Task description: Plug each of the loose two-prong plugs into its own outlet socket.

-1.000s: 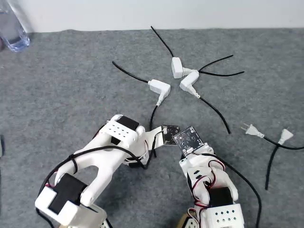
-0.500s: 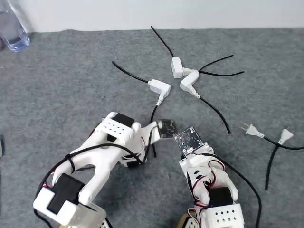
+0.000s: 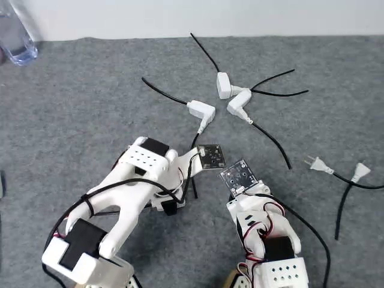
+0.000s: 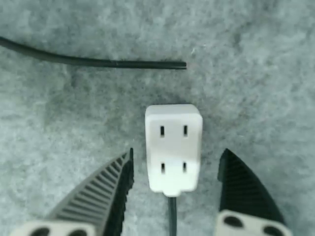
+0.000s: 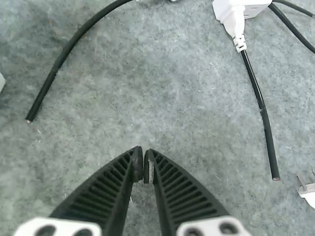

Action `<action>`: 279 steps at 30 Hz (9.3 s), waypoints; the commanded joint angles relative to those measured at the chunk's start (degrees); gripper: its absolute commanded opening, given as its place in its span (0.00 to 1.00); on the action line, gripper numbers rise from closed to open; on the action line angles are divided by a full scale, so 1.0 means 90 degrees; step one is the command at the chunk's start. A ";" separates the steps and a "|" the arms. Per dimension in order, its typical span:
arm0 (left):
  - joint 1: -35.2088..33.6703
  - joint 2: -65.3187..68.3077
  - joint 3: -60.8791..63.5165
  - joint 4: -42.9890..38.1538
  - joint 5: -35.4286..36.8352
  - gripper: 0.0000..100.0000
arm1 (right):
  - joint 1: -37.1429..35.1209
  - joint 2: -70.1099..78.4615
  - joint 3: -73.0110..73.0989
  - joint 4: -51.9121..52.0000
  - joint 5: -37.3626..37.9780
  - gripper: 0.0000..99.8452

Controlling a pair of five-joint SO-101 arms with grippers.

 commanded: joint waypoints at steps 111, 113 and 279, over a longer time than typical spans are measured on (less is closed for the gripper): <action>-0.4757 -1.1575 0.7360 -0.2364 0.4913 0.26 | 0.3893 0.3433 -0.8371 0.2388 0.1172 0.21; -0.4757 -1.1575 0.7360 -0.2364 0.4913 0.26 | 0.3893 0.3941 -0.8635 0.2388 0.1524 0.20; -0.4376 -1.1556 0.7360 -0.2393 0.4581 0.26 | -0.0210 1.0750 -0.7179 0.1177 0.4904 0.15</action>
